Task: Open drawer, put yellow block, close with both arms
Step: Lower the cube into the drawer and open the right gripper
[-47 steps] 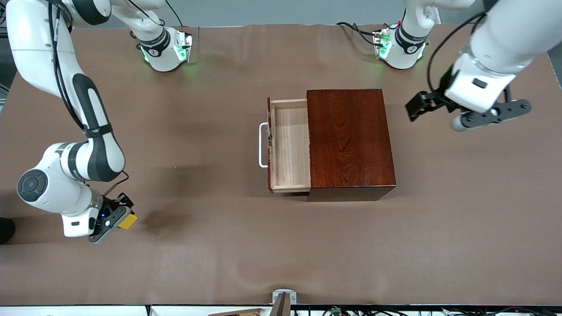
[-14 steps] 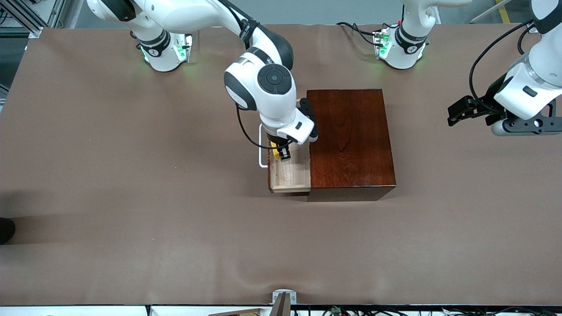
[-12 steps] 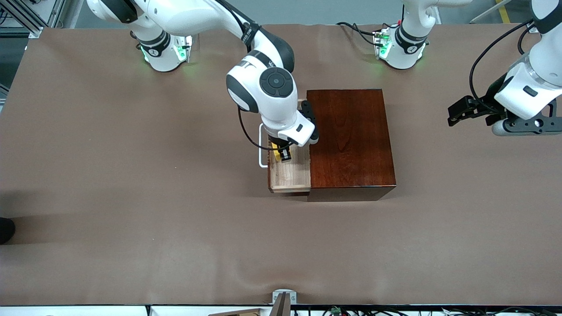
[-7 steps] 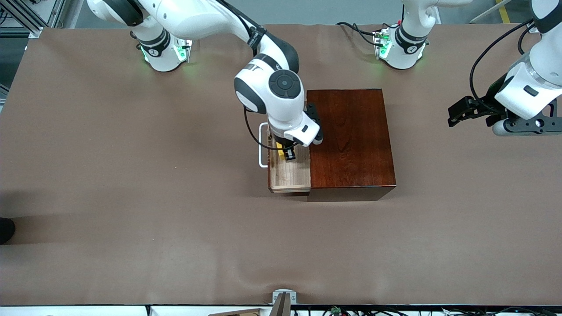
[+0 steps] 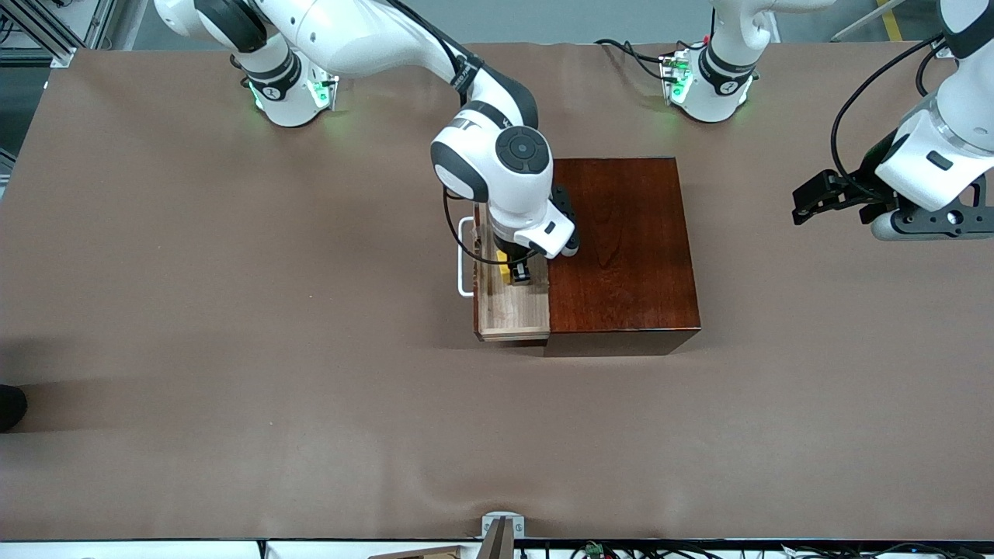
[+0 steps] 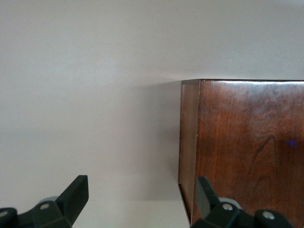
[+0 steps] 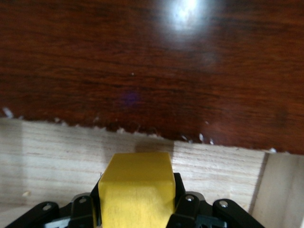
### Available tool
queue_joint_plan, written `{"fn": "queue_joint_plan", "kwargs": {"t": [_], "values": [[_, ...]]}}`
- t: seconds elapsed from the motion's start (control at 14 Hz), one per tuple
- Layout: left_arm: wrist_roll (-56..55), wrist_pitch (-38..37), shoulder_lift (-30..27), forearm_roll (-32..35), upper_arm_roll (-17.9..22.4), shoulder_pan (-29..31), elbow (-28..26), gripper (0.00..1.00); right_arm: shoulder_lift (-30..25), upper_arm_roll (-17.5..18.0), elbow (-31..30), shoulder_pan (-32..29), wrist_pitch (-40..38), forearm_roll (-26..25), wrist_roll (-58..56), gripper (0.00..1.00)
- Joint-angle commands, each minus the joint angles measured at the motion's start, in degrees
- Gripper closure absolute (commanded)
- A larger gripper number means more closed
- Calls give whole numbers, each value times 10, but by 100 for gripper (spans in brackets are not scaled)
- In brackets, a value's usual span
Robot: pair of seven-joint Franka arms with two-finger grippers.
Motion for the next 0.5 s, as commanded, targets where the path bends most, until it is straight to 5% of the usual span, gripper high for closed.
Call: {"fn": "queue_joint_plan", "kwargs": {"t": [0.0, 0.07, 0.14, 0.21, 0.43], "values": [[0, 1, -2, 10, -3, 1, 4, 0, 15, -5, 21, 11, -3, -20, 19, 100], [0, 1, -2, 10, -3, 1, 5, 0, 15, -5, 21, 12, -3, -20, 19, 84], [0, 1, -2, 10, -3, 1, 4, 0, 14, -5, 21, 12, -3, -24, 23, 14], [0, 1, -2, 10, -3, 1, 5, 0, 13, -5, 21, 12, -4, -27, 24, 0], [0, 1, -2, 10, -3, 1, 5, 0, 3, -8, 21, 12, -10, -28, 28, 0]]}}
